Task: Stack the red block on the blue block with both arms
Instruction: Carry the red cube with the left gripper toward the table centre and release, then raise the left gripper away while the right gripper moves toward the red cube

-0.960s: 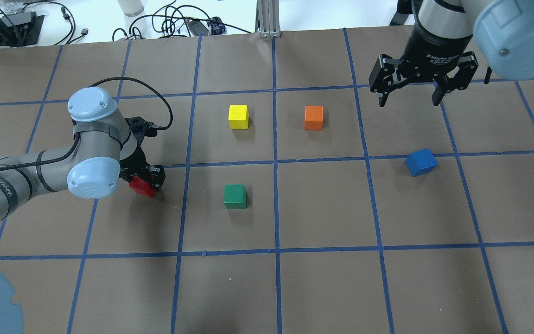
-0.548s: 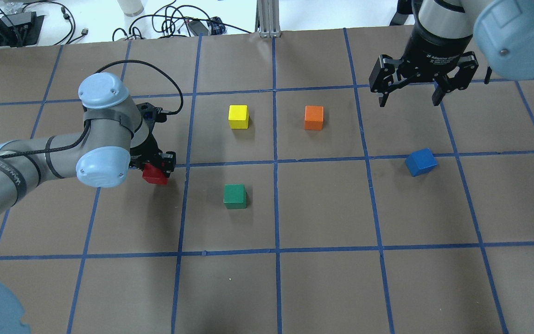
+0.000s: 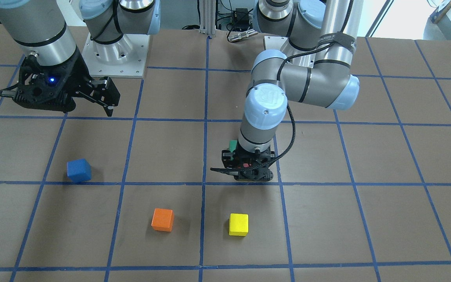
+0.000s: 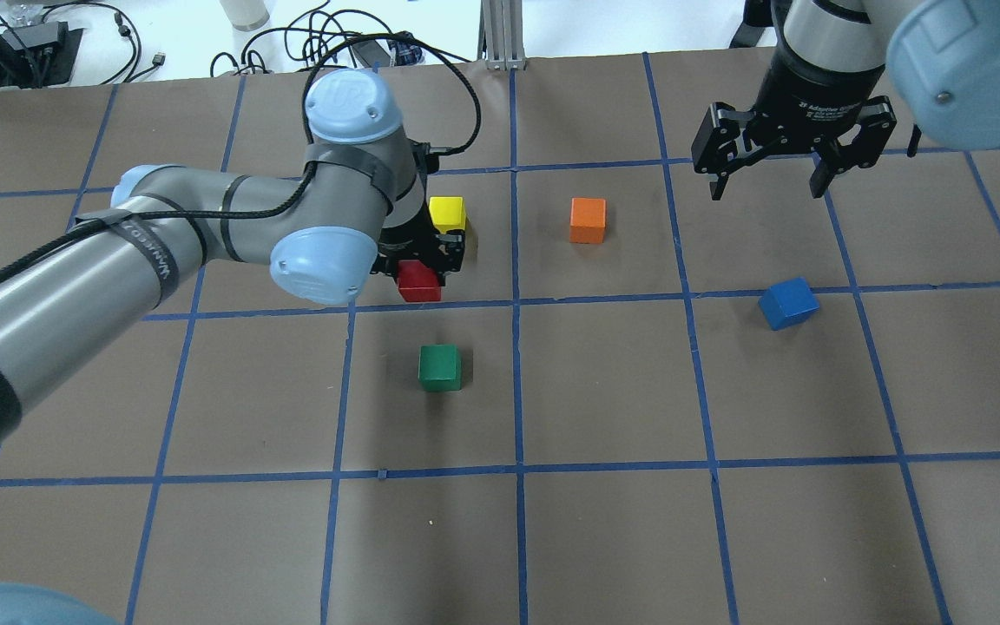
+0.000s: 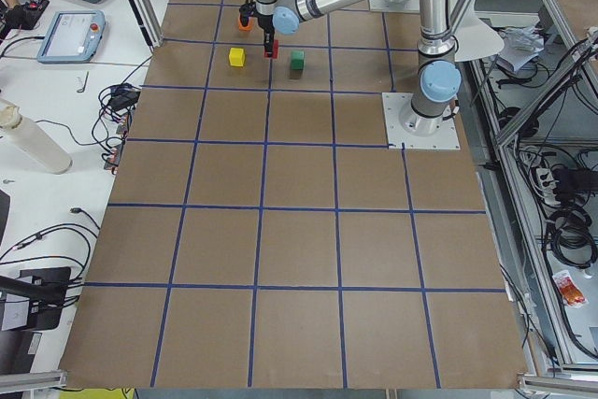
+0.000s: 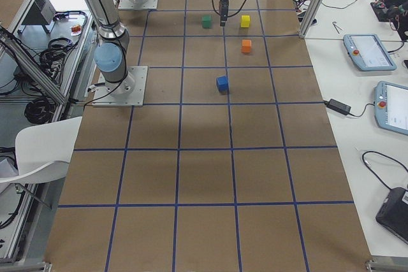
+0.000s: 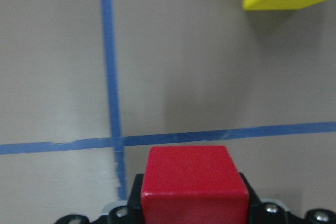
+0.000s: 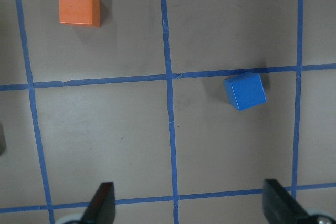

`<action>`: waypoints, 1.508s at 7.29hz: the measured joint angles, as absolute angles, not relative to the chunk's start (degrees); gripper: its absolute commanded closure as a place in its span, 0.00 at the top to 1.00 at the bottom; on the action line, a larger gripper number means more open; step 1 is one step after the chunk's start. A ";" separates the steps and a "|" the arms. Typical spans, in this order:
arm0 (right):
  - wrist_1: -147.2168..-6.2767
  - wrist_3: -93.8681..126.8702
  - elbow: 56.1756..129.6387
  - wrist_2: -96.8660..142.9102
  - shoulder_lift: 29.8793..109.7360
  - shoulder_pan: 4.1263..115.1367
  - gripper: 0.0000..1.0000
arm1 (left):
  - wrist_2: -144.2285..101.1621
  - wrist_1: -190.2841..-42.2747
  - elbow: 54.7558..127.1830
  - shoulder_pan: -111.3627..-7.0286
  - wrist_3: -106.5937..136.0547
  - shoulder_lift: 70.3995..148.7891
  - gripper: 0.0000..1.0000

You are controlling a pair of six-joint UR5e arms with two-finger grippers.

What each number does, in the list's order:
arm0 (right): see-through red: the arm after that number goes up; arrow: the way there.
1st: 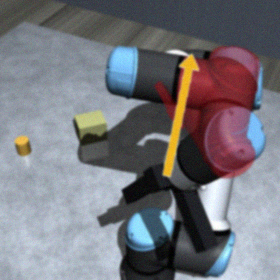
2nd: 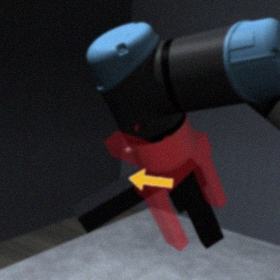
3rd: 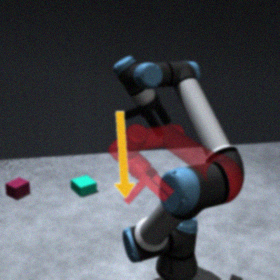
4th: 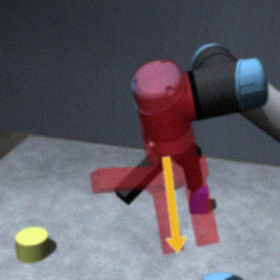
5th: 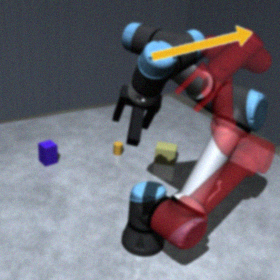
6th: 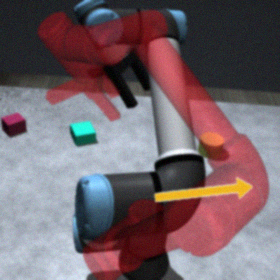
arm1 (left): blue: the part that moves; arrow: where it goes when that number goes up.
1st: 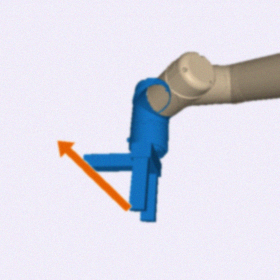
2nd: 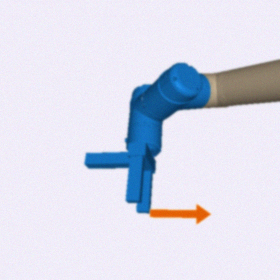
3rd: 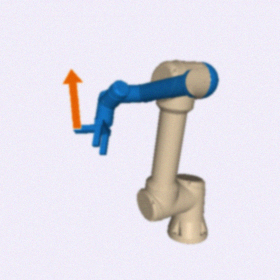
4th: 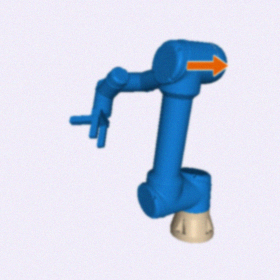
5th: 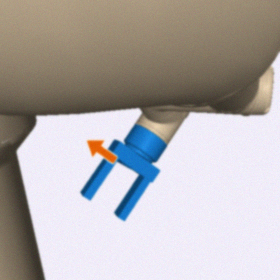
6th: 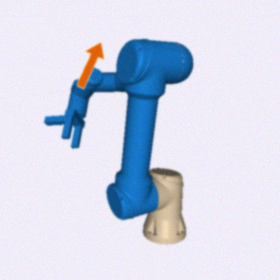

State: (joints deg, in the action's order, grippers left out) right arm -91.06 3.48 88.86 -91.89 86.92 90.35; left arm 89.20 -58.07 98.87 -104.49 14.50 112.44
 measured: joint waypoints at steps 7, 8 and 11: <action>-91.20 3.20 89.31 -91.91 86.89 90.39 1.00 | 89.07 -52.71 94.76 -111.77 24.36 120.10 1.00; -91.38 3.20 89.56 -91.92 86.87 90.36 1.00 | 88.09 -54.75 94.04 -109.54 23.87 118.33 1.00; -91.48 3.01 89.74 -91.37 85.44 90.35 1.00 | 86.49 -74.69 86.44 -99.11 9.22 108.92 1.00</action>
